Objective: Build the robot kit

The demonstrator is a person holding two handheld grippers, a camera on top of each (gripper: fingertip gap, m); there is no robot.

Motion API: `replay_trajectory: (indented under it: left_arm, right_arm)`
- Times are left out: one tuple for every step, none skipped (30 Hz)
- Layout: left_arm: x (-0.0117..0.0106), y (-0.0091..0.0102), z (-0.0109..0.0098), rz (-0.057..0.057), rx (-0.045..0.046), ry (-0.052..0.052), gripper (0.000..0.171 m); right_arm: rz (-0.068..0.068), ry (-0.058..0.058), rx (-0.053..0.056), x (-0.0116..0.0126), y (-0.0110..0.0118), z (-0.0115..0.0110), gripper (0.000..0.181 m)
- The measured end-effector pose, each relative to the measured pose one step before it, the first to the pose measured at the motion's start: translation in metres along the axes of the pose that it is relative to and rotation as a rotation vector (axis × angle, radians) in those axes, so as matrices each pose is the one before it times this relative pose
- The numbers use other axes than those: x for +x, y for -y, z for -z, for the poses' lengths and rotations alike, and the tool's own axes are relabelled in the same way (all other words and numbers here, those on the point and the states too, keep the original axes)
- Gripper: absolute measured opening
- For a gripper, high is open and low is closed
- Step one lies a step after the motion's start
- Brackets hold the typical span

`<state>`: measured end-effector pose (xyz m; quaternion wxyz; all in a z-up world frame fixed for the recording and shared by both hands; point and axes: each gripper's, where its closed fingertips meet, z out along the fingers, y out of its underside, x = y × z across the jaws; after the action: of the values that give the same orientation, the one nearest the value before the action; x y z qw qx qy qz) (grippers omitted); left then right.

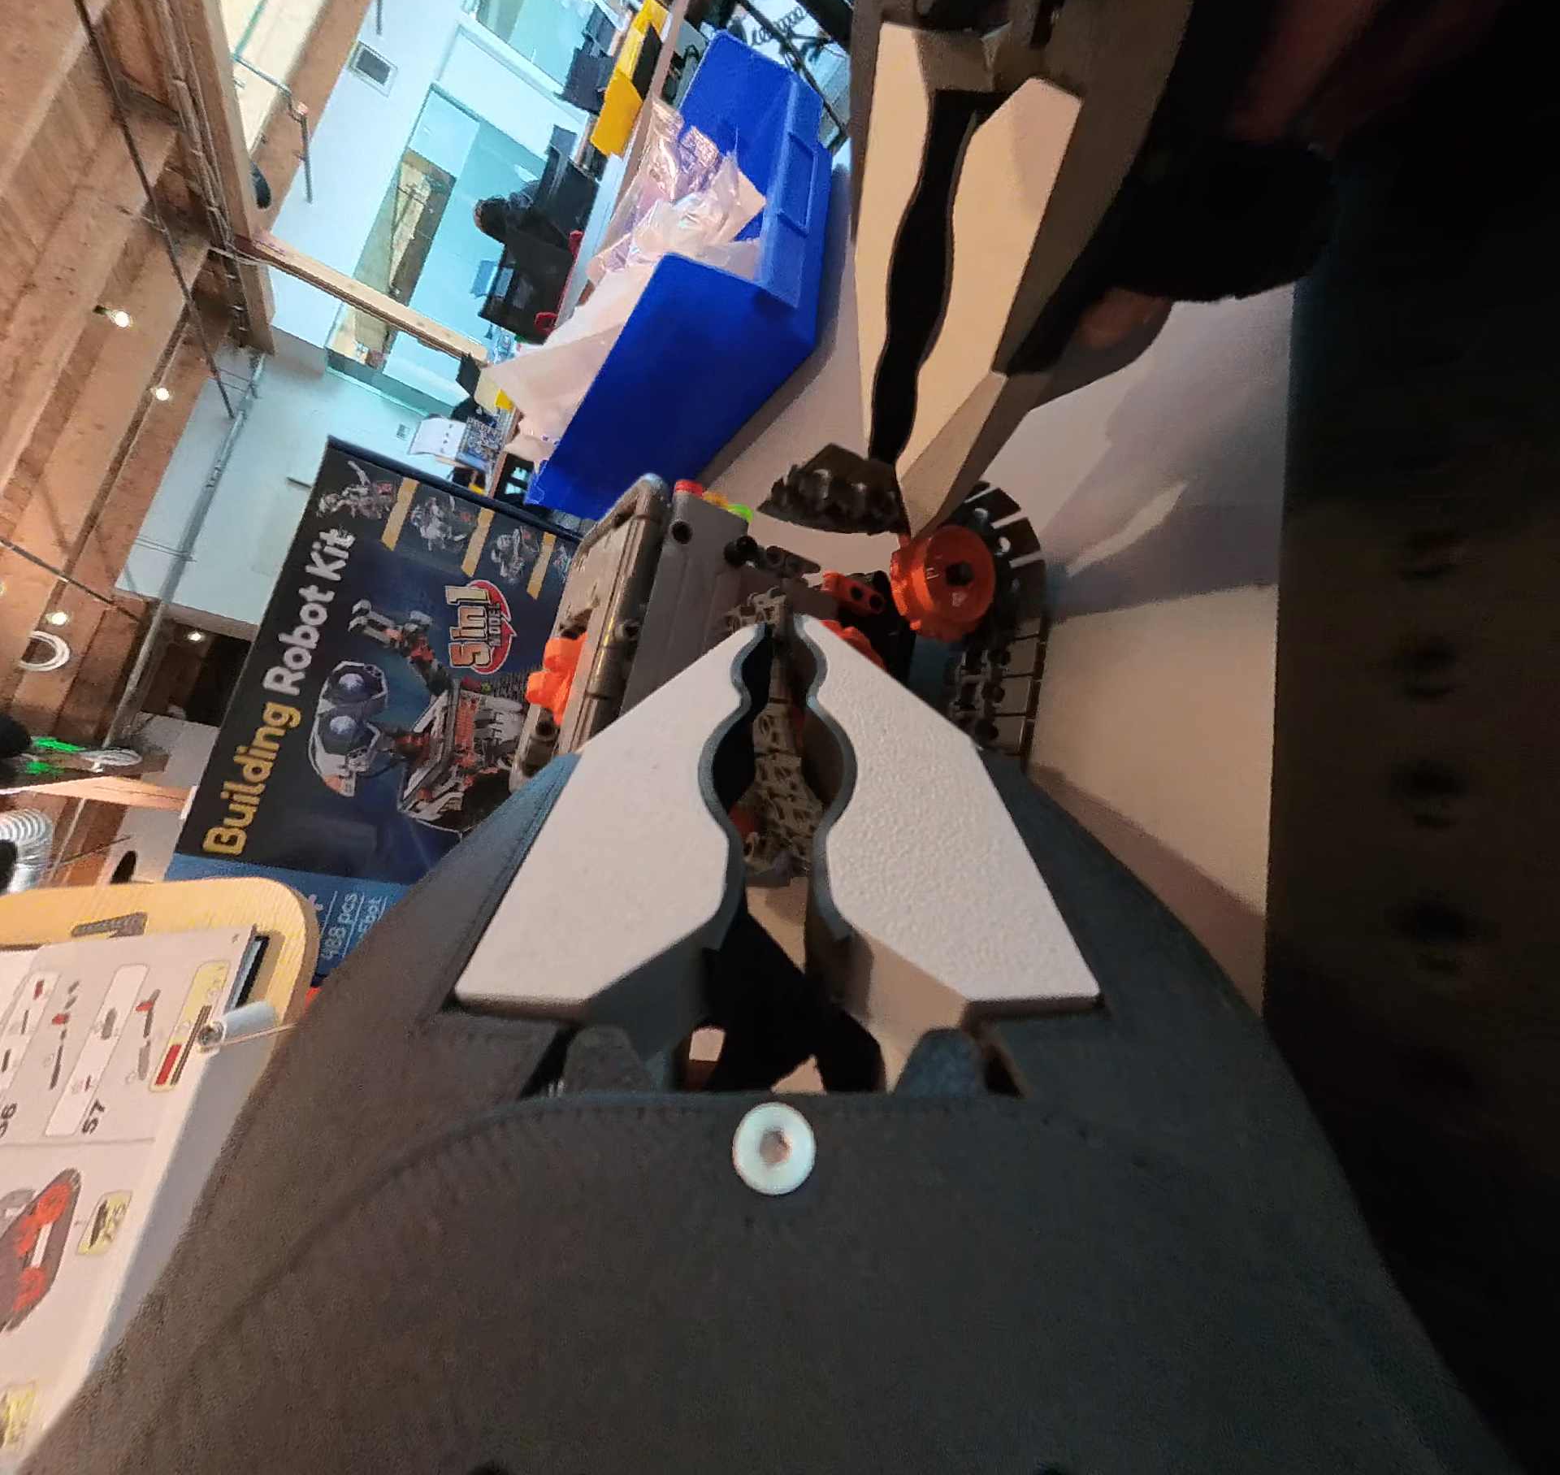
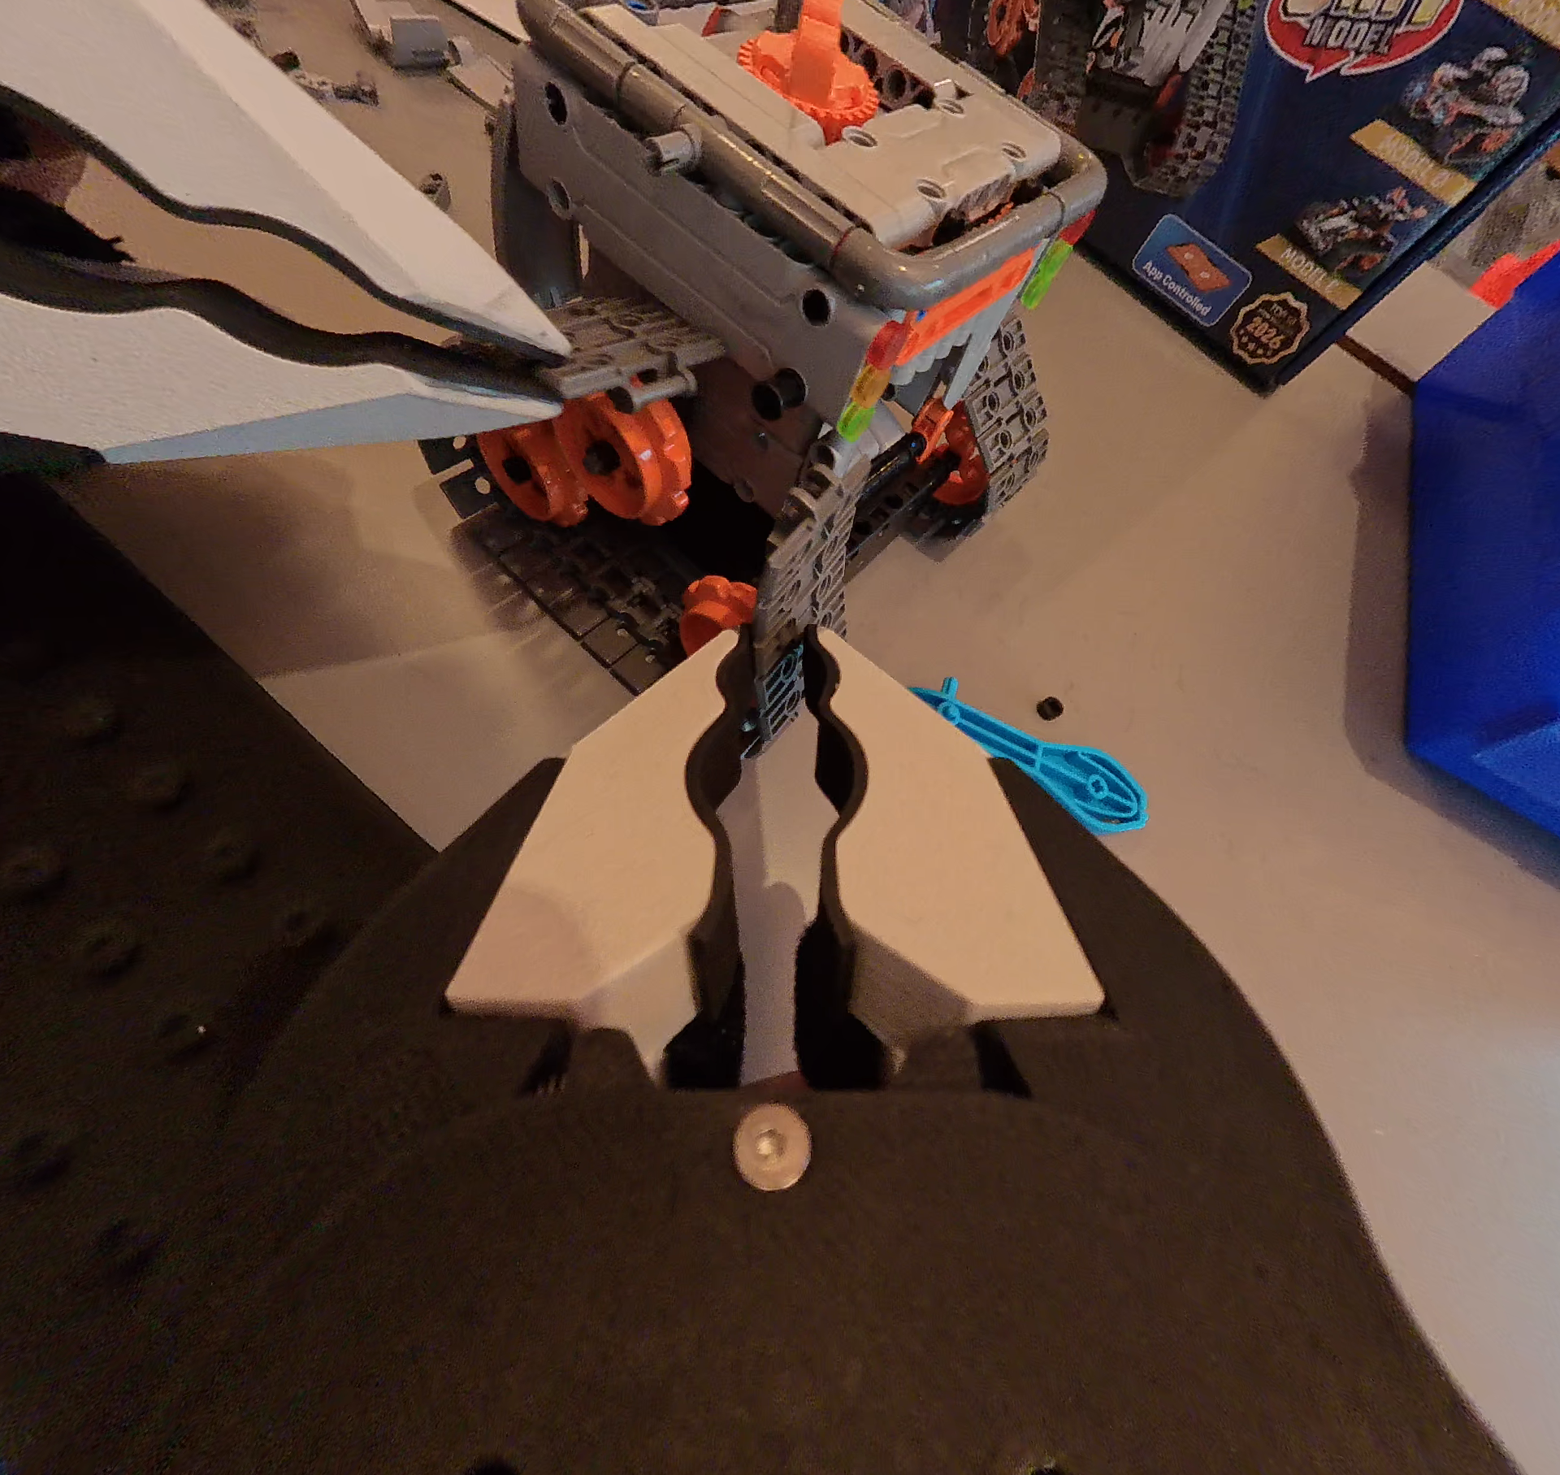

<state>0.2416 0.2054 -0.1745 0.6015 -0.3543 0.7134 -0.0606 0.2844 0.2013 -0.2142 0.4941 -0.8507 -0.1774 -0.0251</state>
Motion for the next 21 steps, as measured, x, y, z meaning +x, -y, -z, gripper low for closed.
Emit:
replay_trajectory:
  left_arm:
    - [0.00064, 0.00095, -0.00223, -0.0096, -0.0066, -0.0004, 0.002]
    - [0.00172, 0.00013, -0.00238, -0.0104, -0.01001, -0.006, 0.002]
    - [0.00142, 0.00026, -0.00236, -0.0084, -0.00742, -0.0038, 0.002]
    - [0.00058, 0.00043, -0.00191, -0.0078, -0.0006, 0.0022, 0.002]
    - [0.00124, -0.00107, -0.00233, -0.0121, -0.00558, -0.0023, 0.002]
    - [0.00131, -0.00054, -0.00207, -0.0066, -0.00542, -0.0034, 0.002]
    - [0.00072, 0.0015, -0.00101, -0.0003, 0.00264, 0.0004, 0.002]
    - [0.00128, 0.00054, -0.00088, -0.0003, -0.00184, -0.002, 0.003]
    - [0.00168, 0.00002, -0.00077, -0.0115, -0.00042, -0.0016, 0.003]
    - [0.00077, -0.00016, -0.00042, -0.0151, 0.0011, 0.0026, 0.003]
    - [0.00062, -0.0001, -0.00031, -0.0064, 0.0004, -0.0005, 0.004]
    - [0.00059, -0.00011, -0.00051, -0.0015, -0.00027, -0.0015, 0.004]
    - [0.0, -0.00009, -0.00051, -0.0077, -0.00057, 0.0031, 0.003]
    - [0.00013, 0.00017, -0.00077, -0.0068, -0.00092, 0.0021, 0.003]
    - [0.00118, 0.00049, -0.00077, -0.0016, 0.00045, -0.0045, 0.004]
    - [0.0008, 0.00011, -0.00052, -0.0101, -0.00093, -0.0006, 0.003]
    - [-0.00014, -0.00003, -0.00017, -0.0092, -0.00205, 0.0039, 0.004]
    - [0.00034, 0.00011, -0.00028, 0.0024, 0.00008, -0.0024, 0.004]
    - [0.00078, 0.00042, -0.00028, 0.0054, 0.00143, -0.0059, 0.003]
    - [0.00033, 0.00021, -0.00021, -0.0036, 0.00032, -0.0007, 0.003]
    - [-0.00006, -0.00013, -0.00027, -0.0057, -0.0007, 0.0025, 0.003]
  right_arm:
    - [0.022, -0.008, -0.0026, 0.00041, 0.0, -0.00036, 0.008]
    - [0.0254, -0.0091, -0.0039, 0.00054, -0.00029, -0.00043, 0.008]
    - [0.0247, -0.0072, -0.0042, 0.00033, -0.00052, -0.00025, 0.008]
    - [0.0279, -0.0047, 0.0028, -0.00068, 0.00053, 0.00015, 0.008]
    - [0.0286, -0.0071, 0.0027, -0.00105, 0.00038, 0.00003, 0.008]
    - [0.0257, -0.0126, -0.0027, -0.00048, -0.00021, -0.00022, 0.008]
    - [0.0266, -0.0153, -0.0082, -0.00015, -0.00055, -0.00037, 0.008]
    - [0.0249, -0.0114, -0.0071, -0.00013, -0.00032, -0.0005, 0.008]
    - [0.0195, -0.007, -0.0022, 0.00011, 0.00001, -0.00059, 0.008]
    - [0.0093, -0.0024, 0.0, 0.00024, -0.00011, -0.00055, 0.008]
    - [0.0017, 0.0024, 0.0016, 0.00014, 0.00021, -0.00022, 0.008]
    - [0.0075, -0.0001, 0.0031, -0.00007, 0.00023, -0.00017, 0.008]
    - [0.0099, -0.0053, 0.001, 0.00008, 0.00005, -0.00049, 0.008]
    - [0.0065, -0.0062, -0.0017, 0.00009, 0.00003, -0.00054, 0.008]
    - [0.0022, -0.0036, -0.0016, 0.0001, -0.00002, -0.00046, 0.009]
    - [-0.013, 0.0038, 0.0019, -0.00006, -0.00001, -0.00023, 0.009]
    - [-0.0231, 0.0094, 0.0068, 0.00009, 0.00015, -0.00002, 0.01]
    - [-0.0171, 0.0074, 0.0095, 0.00033, 0.00002, 0.0001, 0.01]
    - [-0.0082, 0.0049, 0.0058, -0.00001, 0.00005, 0.00014, 0.01]
    - [0.0012, -0.0004, 0.0002, 0.00009, 0.00016, 0.00003, 0.01]
    - [0.0096, -0.0039, -0.0002, -0.00017, 0.00039, -0.00006, 0.011]
